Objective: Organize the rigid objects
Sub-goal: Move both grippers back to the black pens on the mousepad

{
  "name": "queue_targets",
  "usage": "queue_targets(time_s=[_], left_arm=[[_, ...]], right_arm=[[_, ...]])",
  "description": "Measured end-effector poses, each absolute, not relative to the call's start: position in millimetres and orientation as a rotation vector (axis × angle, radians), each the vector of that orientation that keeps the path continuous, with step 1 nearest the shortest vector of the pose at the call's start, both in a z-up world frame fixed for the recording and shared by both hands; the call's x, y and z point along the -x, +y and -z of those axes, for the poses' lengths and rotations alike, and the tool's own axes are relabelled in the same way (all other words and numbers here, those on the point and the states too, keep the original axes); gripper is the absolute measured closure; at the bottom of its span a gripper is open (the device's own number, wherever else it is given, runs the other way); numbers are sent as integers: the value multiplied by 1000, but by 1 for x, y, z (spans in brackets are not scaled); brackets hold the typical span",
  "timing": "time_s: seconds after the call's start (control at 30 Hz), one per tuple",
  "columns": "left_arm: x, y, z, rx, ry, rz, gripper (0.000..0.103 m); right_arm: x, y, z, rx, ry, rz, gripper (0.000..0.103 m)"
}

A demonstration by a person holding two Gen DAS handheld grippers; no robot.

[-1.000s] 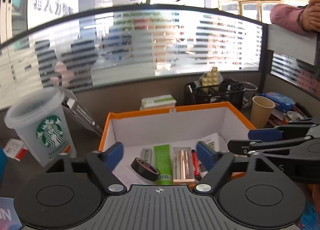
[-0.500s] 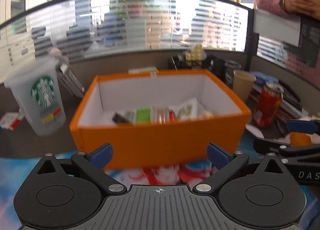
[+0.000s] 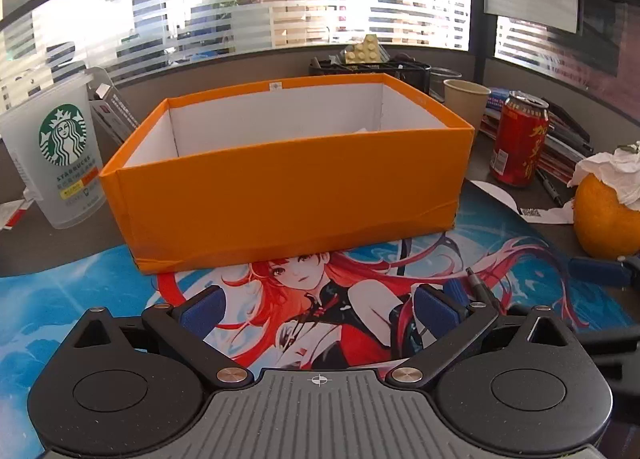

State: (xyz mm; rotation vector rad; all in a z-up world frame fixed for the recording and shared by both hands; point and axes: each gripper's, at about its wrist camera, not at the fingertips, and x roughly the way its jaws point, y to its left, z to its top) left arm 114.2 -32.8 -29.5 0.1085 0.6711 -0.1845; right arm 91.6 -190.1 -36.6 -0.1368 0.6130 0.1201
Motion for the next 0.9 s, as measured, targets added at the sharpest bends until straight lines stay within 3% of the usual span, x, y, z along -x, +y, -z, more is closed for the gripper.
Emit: queue_targets(time_s=[0.47, 0.9], left_arm=[[-105, -49, 42, -145, 692, 222, 2], [-86, -87, 55, -192, 657, 277, 1]], right_arm=[[-78, -200, 51, 132, 644, -134, 37], [-61, -210, 56, 156, 585, -173, 69]])
